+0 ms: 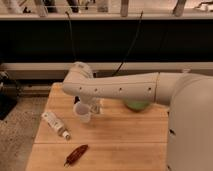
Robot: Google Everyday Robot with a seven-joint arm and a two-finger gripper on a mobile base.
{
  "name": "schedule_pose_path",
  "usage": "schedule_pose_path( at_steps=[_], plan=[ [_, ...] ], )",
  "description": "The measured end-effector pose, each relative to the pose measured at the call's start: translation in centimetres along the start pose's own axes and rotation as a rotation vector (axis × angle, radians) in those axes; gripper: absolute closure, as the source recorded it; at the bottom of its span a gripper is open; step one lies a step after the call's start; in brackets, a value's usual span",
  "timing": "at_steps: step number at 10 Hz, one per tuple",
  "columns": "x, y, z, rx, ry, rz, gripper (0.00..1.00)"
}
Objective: Place the white sponge in the ceramic cup
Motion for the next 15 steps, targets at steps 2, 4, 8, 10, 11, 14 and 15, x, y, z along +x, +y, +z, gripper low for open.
schedule_pose_path(
  at_steps=[2, 4, 8, 10, 11, 14, 15],
  plan=[
    [0.0, -0.3, -0.2, 0.022, 0.015, -0.022, 1.00],
    [-0.2, -1.7, -0.7, 0.075, 0.043, -0.068, 1.00],
    [-0.1, -3.9, -1.5, 0.162, 0.097, -0.135, 1.00],
    [0.3, -4.6, -1.6, 0.193, 0.113, -0.154, 1.00],
    [0.5, -4.9, -1.6, 0.205, 0.117, -0.160, 1.00],
    [1.1, -5.5, -1.2, 0.226, 0.127, -0.170, 0.82],
    [1.2, -5.6, -1.0, 0.230, 0.127, -0.171, 0.73]
  ],
)
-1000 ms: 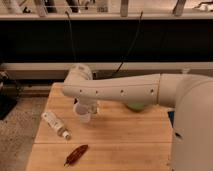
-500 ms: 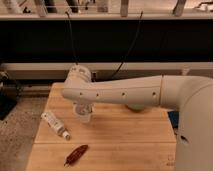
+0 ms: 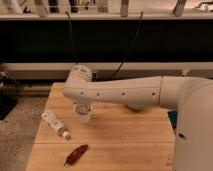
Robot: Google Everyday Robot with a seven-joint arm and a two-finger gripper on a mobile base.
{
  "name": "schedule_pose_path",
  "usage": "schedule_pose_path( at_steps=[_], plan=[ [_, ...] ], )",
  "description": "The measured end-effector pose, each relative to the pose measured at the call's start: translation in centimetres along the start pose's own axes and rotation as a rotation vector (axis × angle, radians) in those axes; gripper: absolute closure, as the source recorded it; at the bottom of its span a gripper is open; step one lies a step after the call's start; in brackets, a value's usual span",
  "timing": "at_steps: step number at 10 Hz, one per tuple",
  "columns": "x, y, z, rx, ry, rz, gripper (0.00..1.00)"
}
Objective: Place the white sponge in the ceramic cup
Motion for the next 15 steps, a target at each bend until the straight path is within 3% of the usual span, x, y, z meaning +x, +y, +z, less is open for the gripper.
schedule_pose_path(
  at_steps=[5, 12, 15],
  plan=[
    [0.2, -0.9, 0.5, 0.039, 0.002, -0.014, 0.23],
    [0.2, -1.5, 0.6, 0.078, 0.025, -0.010, 0.20],
    [0.8, -0.5, -0.6, 0.092, 0.055, 0.021, 0.20]
  ],
)
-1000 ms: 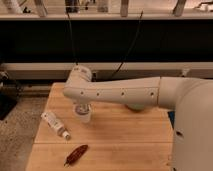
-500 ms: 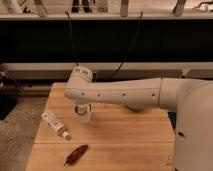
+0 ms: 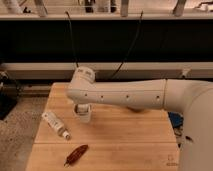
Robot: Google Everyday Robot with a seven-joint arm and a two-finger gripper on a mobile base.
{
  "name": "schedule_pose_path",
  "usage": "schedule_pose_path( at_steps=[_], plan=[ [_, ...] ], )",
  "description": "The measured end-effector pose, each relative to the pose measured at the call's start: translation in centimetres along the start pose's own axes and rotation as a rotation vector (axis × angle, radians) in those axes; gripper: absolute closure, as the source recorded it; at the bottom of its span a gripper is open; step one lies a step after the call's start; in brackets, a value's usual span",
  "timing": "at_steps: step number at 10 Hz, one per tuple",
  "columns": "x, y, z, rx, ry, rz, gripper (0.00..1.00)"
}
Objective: Place the white sponge in the ceramic cup
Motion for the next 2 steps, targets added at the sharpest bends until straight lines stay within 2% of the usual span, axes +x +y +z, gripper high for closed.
schedule_pose_path(
  at_steps=[2],
  plan=[
    [0.12, 0.32, 0.07, 0.000, -0.018, -0.004, 0.20]
  ],
)
